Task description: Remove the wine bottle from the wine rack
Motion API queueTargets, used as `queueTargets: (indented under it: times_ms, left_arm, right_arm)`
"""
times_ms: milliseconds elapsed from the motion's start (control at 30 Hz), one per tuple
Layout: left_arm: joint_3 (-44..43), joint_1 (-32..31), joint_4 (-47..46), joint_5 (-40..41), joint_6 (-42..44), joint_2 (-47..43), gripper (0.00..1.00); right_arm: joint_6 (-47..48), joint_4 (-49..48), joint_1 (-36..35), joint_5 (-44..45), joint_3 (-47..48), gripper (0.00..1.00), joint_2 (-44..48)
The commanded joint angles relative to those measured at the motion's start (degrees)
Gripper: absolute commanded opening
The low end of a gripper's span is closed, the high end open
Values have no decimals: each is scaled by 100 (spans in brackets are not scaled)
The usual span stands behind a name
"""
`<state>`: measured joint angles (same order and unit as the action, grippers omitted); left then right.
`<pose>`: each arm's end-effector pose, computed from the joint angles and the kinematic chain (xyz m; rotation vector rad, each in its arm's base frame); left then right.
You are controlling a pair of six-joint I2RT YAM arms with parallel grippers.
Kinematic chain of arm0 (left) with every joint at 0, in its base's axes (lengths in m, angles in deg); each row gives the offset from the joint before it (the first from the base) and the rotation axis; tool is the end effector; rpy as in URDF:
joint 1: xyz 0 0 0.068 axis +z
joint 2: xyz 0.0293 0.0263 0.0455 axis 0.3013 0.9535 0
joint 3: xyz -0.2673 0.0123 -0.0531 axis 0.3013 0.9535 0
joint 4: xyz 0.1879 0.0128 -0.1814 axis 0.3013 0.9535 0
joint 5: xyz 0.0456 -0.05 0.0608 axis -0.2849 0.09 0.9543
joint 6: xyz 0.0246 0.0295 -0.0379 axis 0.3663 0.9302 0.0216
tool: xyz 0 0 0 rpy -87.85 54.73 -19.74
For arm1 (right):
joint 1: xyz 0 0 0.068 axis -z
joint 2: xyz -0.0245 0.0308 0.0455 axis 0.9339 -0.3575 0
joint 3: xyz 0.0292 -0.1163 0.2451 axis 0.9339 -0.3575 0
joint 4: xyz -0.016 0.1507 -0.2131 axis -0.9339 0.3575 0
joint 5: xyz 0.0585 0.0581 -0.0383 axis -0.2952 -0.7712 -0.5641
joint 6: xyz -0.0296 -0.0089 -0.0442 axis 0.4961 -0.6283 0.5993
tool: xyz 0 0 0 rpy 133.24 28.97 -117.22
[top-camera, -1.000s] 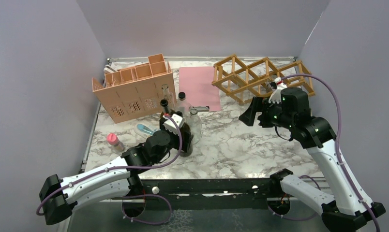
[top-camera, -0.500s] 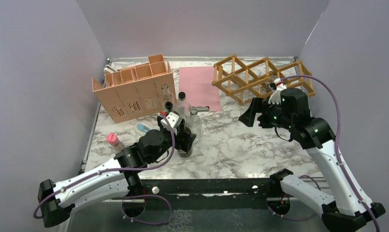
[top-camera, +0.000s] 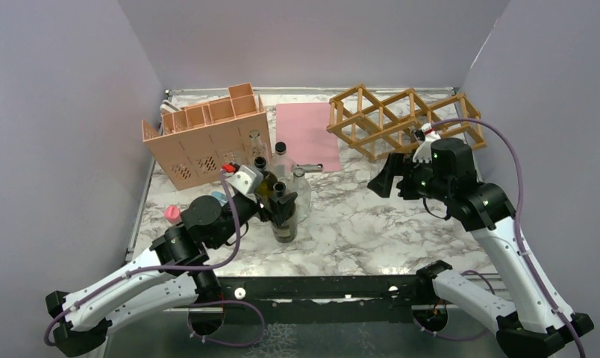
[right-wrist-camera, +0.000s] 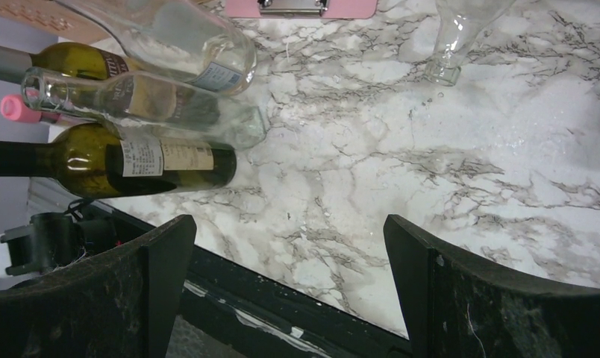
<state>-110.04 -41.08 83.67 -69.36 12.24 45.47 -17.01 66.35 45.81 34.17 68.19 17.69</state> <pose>0.0857 -0.1212 0.3378 0.5186 1.5526 -0.6381 0.1469 0.0693 0.3721 -0.0671 2.2663 0.6348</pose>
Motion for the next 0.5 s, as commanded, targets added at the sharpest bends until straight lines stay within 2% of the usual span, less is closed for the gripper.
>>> queueTargets:
  times_ms: [0, 200, 333, 467]
  left_arm:
    - [-525, 18, -110, -15, 664, -11, 99]
    - [-1316, 16, -965, 62, 1711, 663, 99]
    - [-1641, 16, -1954, 346, 2437, 1352, 99]
    - [-1985, 76, -2554, 1284, 2752, 2152, 99]
  right_arm:
    - [-35, -178, -12, -88, -141, 100, 75]
    - [-46, -258, -13, 89, -237, 100, -8]
    - [-38, -380, -13, 312, -335, 100, -135]
    - [-108, -706, -13, 289, -544, 100, -318]
